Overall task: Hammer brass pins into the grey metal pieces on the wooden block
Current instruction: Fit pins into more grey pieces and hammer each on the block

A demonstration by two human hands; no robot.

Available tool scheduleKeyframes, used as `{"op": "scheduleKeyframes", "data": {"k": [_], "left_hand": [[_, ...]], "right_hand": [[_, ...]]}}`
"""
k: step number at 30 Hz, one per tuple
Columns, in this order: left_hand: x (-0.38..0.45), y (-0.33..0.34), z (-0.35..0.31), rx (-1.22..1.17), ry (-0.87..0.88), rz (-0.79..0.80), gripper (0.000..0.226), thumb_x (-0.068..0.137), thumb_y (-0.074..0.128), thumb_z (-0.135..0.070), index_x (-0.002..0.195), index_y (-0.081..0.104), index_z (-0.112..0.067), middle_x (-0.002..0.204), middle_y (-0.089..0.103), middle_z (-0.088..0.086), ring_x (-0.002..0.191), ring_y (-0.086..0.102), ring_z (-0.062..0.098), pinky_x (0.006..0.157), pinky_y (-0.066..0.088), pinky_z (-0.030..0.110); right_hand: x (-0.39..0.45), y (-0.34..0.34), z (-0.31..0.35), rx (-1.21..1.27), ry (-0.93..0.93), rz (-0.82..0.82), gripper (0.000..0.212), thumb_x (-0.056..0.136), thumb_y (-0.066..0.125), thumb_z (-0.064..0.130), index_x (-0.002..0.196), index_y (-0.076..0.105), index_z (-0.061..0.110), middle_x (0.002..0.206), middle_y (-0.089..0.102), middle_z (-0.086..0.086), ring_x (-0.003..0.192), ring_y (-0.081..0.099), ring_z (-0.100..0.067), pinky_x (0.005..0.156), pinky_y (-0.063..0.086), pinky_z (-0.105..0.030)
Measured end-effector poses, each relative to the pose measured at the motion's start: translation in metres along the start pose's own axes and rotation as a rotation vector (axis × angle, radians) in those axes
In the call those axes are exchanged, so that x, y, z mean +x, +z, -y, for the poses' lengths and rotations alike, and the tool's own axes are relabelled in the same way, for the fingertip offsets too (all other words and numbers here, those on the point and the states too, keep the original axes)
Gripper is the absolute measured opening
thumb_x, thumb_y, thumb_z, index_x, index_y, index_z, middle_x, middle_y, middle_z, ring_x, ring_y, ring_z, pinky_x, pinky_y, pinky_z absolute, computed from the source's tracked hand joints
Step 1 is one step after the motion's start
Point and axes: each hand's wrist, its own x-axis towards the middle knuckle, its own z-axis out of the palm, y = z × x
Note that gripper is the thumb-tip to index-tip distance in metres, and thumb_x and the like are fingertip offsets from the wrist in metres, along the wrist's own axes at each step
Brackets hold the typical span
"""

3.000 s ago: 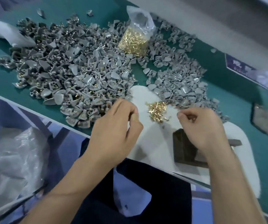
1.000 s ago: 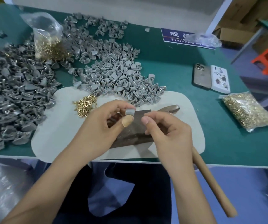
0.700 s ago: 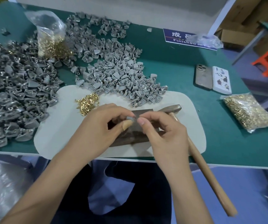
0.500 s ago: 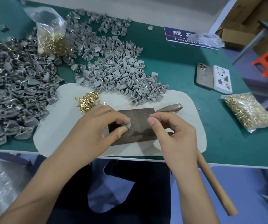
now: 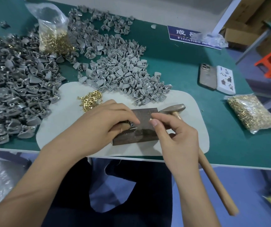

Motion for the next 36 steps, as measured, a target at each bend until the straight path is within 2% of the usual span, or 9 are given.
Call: {"op": "scheduleKeyframes", "data": {"k": [3, 6, 12, 17, 21, 25, 28, 33, 36], "left_hand": [[-0.001, 0.005, -0.003, 0.008, -0.025, -0.077, 0.015, 0.092, 0.069, -0.029, 0.107, 0.071, -0.035, 0.096, 0.060, -0.019, 0.093, 0.049, 0.007, 0.083, 0.048, 0.038], [-0.003, 0.011, -0.004, -0.047, -0.111, -0.124, 0.021, 0.090, 0.072, -0.036, 0.110, 0.068, -0.034, 0.094, 0.060, -0.019, 0.093, 0.050, 0.005, 0.085, 0.047, 0.036], [-0.011, 0.018, -0.005, -0.123, -0.214, -0.233, 0.019, 0.086, 0.077, -0.029, 0.104, 0.070, -0.029, 0.093, 0.059, -0.016, 0.092, 0.051, 0.002, 0.077, 0.038, 0.018], [-0.011, 0.019, -0.009, -0.158, -0.222, -0.235, 0.013, 0.085, 0.076, -0.019, 0.096, 0.074, -0.025, 0.092, 0.059, -0.013, 0.091, 0.051, 0.002, 0.076, 0.035, 0.012], [-0.011, 0.019, -0.009, -0.188, -0.221, -0.258, 0.014, 0.084, 0.076, -0.016, 0.092, 0.075, -0.027, 0.092, 0.060, -0.011, 0.092, 0.053, 0.007, 0.078, 0.039, 0.019], [-0.011, 0.022, -0.008, -0.201, -0.237, -0.294, 0.015, 0.080, 0.080, -0.015, 0.090, 0.076, -0.026, 0.089, 0.059, -0.011, 0.090, 0.055, 0.012, 0.078, 0.048, 0.033], [-0.009, 0.023, -0.006, -0.217, -0.260, -0.299, 0.014, 0.077, 0.083, -0.017, 0.086, 0.076, -0.025, 0.087, 0.060, -0.011, 0.089, 0.058, 0.015, 0.075, 0.051, 0.042], [-0.008, 0.022, -0.001, -0.243, -0.254, -0.285, 0.010, 0.080, 0.082, -0.023, 0.080, 0.075, -0.029, 0.082, 0.057, -0.014, 0.085, 0.055, 0.009, 0.073, 0.050, 0.041], [-0.009, 0.022, -0.001, -0.251, -0.260, -0.274, 0.009, 0.082, 0.079, -0.024, 0.084, 0.076, -0.032, 0.084, 0.058, -0.015, 0.088, 0.056, 0.008, 0.075, 0.051, 0.042]], "right_hand": [[-0.001, 0.000, 0.001, -0.011, -0.011, 0.014, 0.014, 0.092, 0.075, 0.021, 0.093, 0.078, 0.035, 0.088, 0.075, 0.022, 0.088, 0.071, -0.003, 0.076, 0.050, -0.012], [0.001, 0.000, 0.003, -0.035, -0.015, 0.036, 0.008, 0.093, 0.073, 0.026, 0.091, 0.076, 0.033, 0.086, 0.074, 0.019, 0.085, 0.070, -0.007, 0.068, 0.047, -0.013], [0.007, 0.003, 0.010, -0.185, -0.127, 0.120, 0.009, 0.090, 0.076, 0.024, 0.089, 0.076, 0.033, 0.086, 0.063, 0.016, 0.086, 0.060, -0.014, 0.072, 0.040, -0.017], [0.010, 0.015, 0.022, -0.471, -0.191, 0.243, 0.007, 0.089, 0.076, 0.025, 0.086, 0.076, 0.031, 0.080, 0.057, 0.012, 0.087, 0.054, -0.009, 0.076, 0.047, -0.032], [0.012, 0.016, 0.037, -0.665, -0.271, 0.289, 0.005, 0.090, 0.074, 0.025, 0.089, 0.077, 0.029, 0.079, 0.052, 0.013, 0.085, 0.050, -0.014, 0.075, 0.043, -0.034], [0.016, 0.021, 0.054, -0.871, -0.407, 0.416, 0.006, 0.090, 0.070, 0.012, 0.085, 0.074, 0.013, 0.086, 0.059, -0.003, 0.090, 0.053, -0.028, 0.077, 0.044, -0.041], [0.022, 0.023, 0.065, -0.978, -0.472, 0.541, 0.006, 0.085, 0.070, 0.005, 0.083, 0.071, 0.010, 0.090, 0.060, -0.006, 0.093, 0.055, -0.029, 0.077, 0.040, -0.037], [0.030, 0.018, 0.068, -0.825, -0.348, 0.565, 0.011, 0.092, 0.069, 0.007, 0.086, 0.078, 0.006, 0.083, 0.060, -0.007, 0.089, 0.055, -0.027, 0.076, 0.032, -0.028], [0.029, 0.013, 0.058, -0.668, -0.230, 0.507, 0.009, 0.091, 0.073, 0.010, 0.090, 0.082, 0.011, 0.079, 0.060, 0.000, 0.084, 0.054, -0.018, 0.078, 0.039, -0.028]]}}
